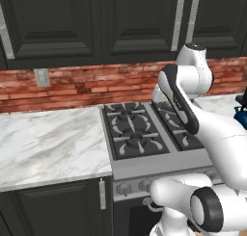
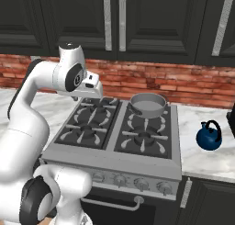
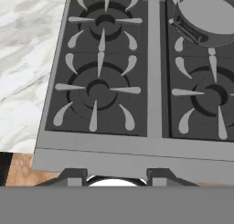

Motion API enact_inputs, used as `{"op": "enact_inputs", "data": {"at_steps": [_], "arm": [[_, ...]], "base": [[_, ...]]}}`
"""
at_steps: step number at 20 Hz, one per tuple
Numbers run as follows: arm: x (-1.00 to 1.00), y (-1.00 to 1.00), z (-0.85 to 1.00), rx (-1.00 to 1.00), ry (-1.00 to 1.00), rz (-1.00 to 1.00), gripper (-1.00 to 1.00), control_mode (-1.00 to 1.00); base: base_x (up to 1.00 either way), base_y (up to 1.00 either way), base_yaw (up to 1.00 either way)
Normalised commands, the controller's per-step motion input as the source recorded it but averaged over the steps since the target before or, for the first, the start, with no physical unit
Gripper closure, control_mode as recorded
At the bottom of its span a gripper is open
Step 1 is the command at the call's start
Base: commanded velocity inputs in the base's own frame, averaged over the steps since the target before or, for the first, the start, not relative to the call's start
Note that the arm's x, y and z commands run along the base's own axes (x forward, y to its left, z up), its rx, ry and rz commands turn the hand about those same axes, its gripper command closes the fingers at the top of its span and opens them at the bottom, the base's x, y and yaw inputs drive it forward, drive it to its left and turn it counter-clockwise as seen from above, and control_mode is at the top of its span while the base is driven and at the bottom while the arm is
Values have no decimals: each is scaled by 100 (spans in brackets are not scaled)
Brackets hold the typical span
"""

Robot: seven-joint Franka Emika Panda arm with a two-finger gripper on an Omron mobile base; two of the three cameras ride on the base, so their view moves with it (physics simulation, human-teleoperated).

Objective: Pick the kettle from the counter and place it on a stove burner. Then turn the burner on.

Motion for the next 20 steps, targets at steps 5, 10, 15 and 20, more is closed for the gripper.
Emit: {"op": "enact_inputs", "data": {"at_steps": [5, 10, 15, 20], "arm": [[-31, -20, -1, 0, 0, 0, -100, -100], [-69, -53, -6, 0, 0, 0, -100, -100], [-52, -67, -7, 0, 0, 0, -100, -100], [-24, -80, -10, 0, 0, 0, -100, -100]], "base": [[0, 0, 0], [0, 0, 0], [0, 0, 0], [0, 0, 0]]}}
